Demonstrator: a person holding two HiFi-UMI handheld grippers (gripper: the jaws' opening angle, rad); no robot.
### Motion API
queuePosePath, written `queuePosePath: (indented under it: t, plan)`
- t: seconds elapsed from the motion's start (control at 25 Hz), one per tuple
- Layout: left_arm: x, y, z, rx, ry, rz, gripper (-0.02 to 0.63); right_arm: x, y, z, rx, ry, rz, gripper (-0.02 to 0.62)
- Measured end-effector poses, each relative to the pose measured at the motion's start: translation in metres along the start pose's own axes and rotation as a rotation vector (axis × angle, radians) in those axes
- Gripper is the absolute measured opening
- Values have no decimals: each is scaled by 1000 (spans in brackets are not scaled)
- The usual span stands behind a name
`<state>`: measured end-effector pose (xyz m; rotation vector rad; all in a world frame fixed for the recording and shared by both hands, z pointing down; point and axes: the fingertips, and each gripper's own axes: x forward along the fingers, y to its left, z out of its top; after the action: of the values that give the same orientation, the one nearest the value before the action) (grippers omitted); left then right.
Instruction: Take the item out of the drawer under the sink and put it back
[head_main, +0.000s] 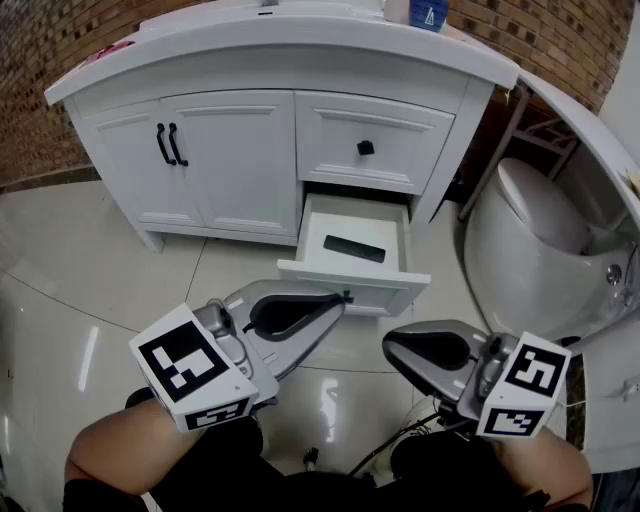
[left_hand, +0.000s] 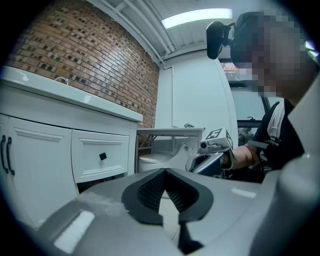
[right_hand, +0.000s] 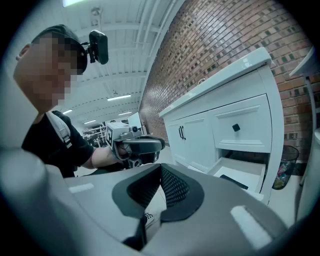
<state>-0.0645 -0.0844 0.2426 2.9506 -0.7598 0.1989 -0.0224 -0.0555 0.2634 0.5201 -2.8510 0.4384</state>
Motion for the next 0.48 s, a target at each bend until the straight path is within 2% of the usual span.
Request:
queuePosePath:
  t: [0.24, 0.48]
  plan:
    - [0, 9, -3, 47, 15, 35, 6, -3, -1, 6, 0, -25, -10, 8]
    - [4, 18, -4, 182, 51, 96, 6, -4, 3, 12, 0, -39, 4, 8]
